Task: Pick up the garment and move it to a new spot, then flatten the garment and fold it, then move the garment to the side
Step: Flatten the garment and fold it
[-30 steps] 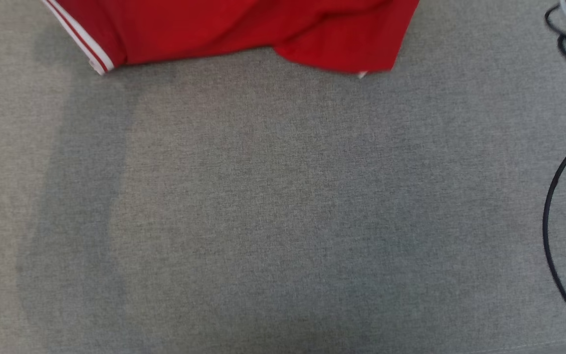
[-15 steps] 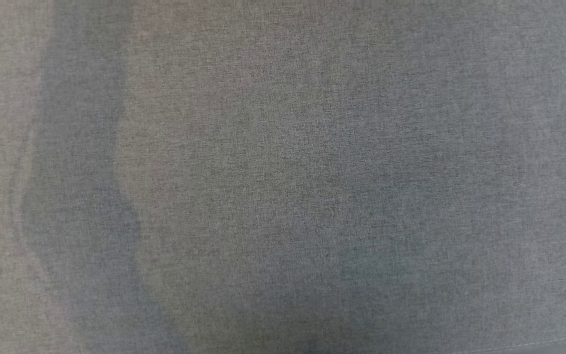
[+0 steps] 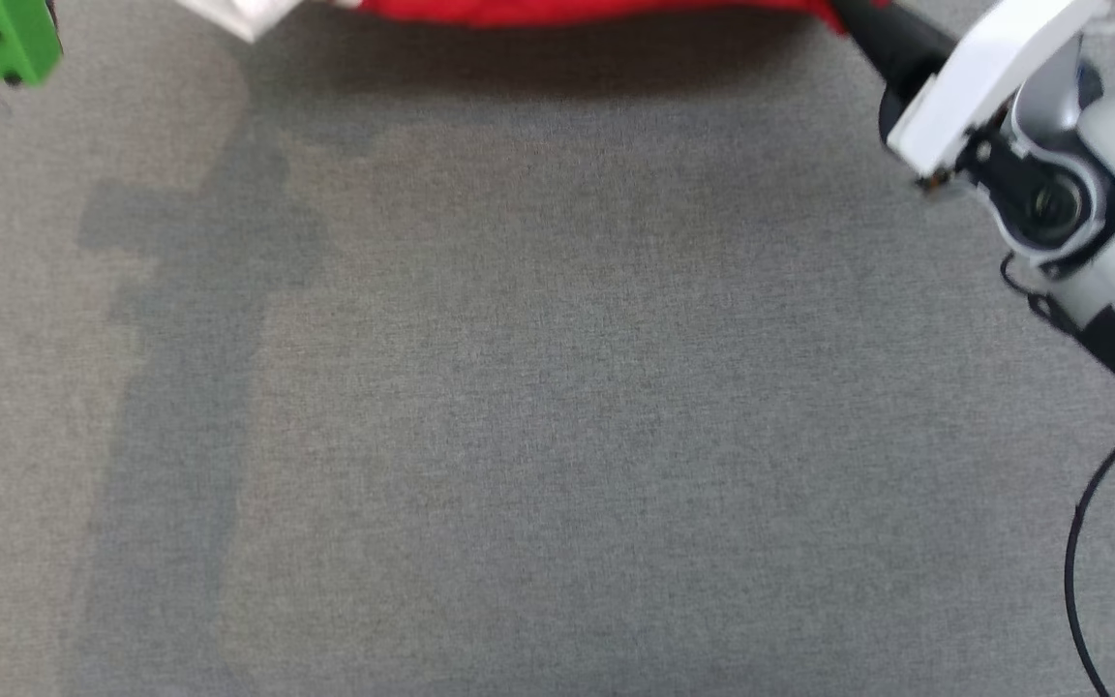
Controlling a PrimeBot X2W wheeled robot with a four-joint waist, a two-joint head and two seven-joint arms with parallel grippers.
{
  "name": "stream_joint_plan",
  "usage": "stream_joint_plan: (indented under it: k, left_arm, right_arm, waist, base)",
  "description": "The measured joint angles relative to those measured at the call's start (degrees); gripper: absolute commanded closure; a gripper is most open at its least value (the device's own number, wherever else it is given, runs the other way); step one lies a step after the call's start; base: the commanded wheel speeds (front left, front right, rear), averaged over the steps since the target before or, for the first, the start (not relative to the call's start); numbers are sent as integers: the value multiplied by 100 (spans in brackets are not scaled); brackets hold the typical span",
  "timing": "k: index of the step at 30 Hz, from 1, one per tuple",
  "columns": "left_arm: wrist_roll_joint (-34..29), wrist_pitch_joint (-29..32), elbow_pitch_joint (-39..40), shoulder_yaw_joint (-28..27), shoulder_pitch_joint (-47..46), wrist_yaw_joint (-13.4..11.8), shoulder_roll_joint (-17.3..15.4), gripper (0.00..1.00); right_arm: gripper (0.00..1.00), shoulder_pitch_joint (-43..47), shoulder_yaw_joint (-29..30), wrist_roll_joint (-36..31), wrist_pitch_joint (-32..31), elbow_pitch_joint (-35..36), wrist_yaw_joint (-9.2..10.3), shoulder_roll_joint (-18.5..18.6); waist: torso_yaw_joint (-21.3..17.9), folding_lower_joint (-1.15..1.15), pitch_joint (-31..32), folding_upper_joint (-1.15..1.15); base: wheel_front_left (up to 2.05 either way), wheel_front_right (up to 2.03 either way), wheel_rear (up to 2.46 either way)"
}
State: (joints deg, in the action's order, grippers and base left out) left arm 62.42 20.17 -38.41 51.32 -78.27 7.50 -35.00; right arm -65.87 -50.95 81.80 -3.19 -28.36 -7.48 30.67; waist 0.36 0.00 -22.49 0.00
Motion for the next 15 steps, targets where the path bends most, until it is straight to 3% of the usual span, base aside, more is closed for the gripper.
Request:
stream_joint_plan:
  k: [7, 11, 15]
  left_arm:
    - [953, 746, 1390, 591, 1646, 0, -931, 100]
    - [1393, 1172, 2380, 886, 2490, 0, -1506, 100]
    - [1830, 1307, 3259, 1028, 3261, -253, -2115, 100]
  right_arm:
    - [100, 1377, -492, 603, -447, 627, 0, 542]
    - [100, 2051, -786, 581, -488, 1093, 0, 964]
    - [100, 2661, -981, 582, -343, 1519, 0, 1277]
  waist:
    - [34, 0, 865, 0]
    - [46, 0, 1334, 0]
    - [57, -1, 1706, 0]
  base:
    - [0, 0, 0]
    - [0, 0, 0]
    - [0, 0, 0]
